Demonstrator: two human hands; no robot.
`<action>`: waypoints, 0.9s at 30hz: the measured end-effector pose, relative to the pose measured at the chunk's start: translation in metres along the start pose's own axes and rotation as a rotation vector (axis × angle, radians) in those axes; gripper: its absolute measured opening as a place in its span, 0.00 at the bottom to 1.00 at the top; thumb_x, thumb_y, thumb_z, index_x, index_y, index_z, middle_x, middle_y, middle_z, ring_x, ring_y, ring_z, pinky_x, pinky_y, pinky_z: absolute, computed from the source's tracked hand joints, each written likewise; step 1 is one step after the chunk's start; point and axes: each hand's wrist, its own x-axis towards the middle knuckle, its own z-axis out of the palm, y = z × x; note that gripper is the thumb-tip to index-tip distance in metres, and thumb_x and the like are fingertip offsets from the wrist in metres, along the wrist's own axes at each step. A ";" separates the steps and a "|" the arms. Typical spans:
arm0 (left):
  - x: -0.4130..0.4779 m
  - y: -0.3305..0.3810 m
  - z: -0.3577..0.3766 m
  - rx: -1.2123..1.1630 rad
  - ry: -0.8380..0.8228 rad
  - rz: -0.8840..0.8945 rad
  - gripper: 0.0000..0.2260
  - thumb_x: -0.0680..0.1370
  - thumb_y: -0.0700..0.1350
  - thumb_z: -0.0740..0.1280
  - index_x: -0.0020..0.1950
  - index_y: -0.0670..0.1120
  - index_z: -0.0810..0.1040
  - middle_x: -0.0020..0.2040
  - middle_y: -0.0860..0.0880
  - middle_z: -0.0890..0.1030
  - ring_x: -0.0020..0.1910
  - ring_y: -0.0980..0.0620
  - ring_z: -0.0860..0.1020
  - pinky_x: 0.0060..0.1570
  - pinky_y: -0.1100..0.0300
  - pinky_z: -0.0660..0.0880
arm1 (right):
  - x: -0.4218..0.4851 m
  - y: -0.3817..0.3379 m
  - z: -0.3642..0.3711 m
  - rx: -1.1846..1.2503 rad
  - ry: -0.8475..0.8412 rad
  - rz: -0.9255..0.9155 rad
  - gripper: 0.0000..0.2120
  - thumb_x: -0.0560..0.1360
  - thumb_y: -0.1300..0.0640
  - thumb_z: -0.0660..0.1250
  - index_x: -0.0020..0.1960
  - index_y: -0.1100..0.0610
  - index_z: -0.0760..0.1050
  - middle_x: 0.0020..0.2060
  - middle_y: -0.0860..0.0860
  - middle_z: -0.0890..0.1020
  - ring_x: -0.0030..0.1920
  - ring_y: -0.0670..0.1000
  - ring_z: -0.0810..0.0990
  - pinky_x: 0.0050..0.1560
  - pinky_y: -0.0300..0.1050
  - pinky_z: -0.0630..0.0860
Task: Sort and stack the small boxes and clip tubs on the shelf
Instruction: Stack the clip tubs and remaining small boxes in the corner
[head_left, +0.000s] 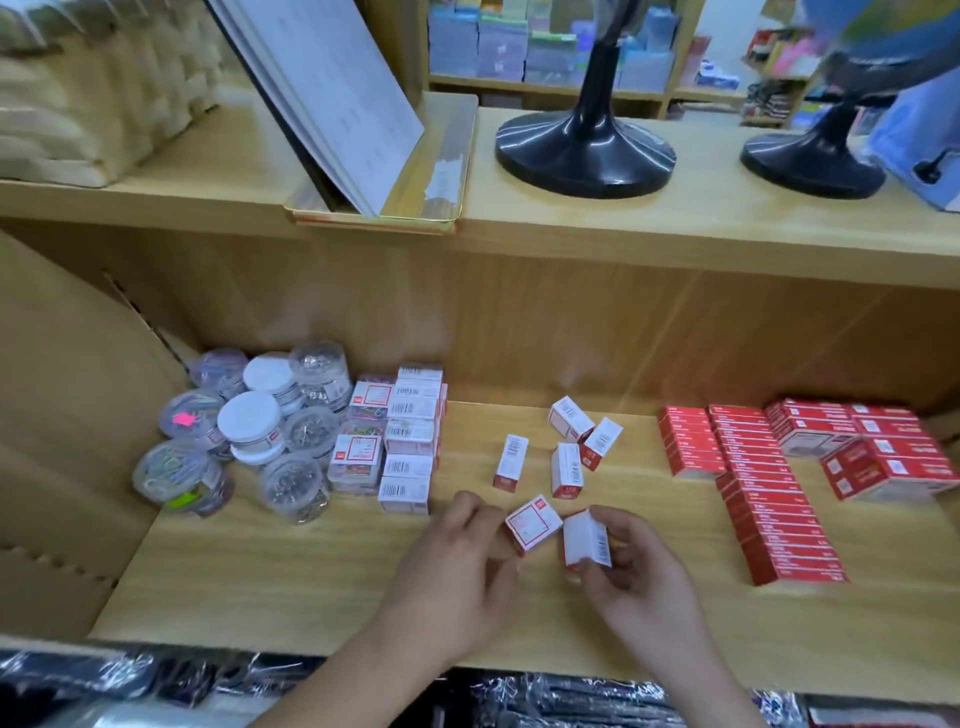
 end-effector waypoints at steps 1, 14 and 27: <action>0.003 0.002 0.003 -0.009 -0.001 -0.012 0.19 0.76 0.56 0.65 0.63 0.50 0.77 0.55 0.51 0.73 0.51 0.49 0.78 0.51 0.55 0.76 | 0.000 0.000 -0.001 0.008 0.011 0.005 0.23 0.71 0.68 0.72 0.56 0.43 0.78 0.44 0.46 0.87 0.44 0.51 0.86 0.47 0.41 0.81; -0.005 -0.014 0.019 -0.439 0.034 -0.172 0.15 0.72 0.44 0.76 0.54 0.55 0.77 0.41 0.63 0.78 0.34 0.64 0.74 0.36 0.71 0.66 | 0.003 0.005 0.000 -0.362 0.132 -0.251 0.24 0.68 0.66 0.75 0.59 0.46 0.81 0.50 0.38 0.79 0.51 0.44 0.80 0.52 0.38 0.75; -0.026 -0.038 0.017 -0.716 0.101 -0.249 0.18 0.74 0.35 0.75 0.58 0.53 0.79 0.44 0.58 0.82 0.35 0.60 0.74 0.38 0.67 0.72 | 0.011 0.012 0.007 -0.436 0.037 -0.161 0.17 0.68 0.39 0.72 0.54 0.44 0.83 0.45 0.40 0.74 0.50 0.45 0.78 0.57 0.43 0.73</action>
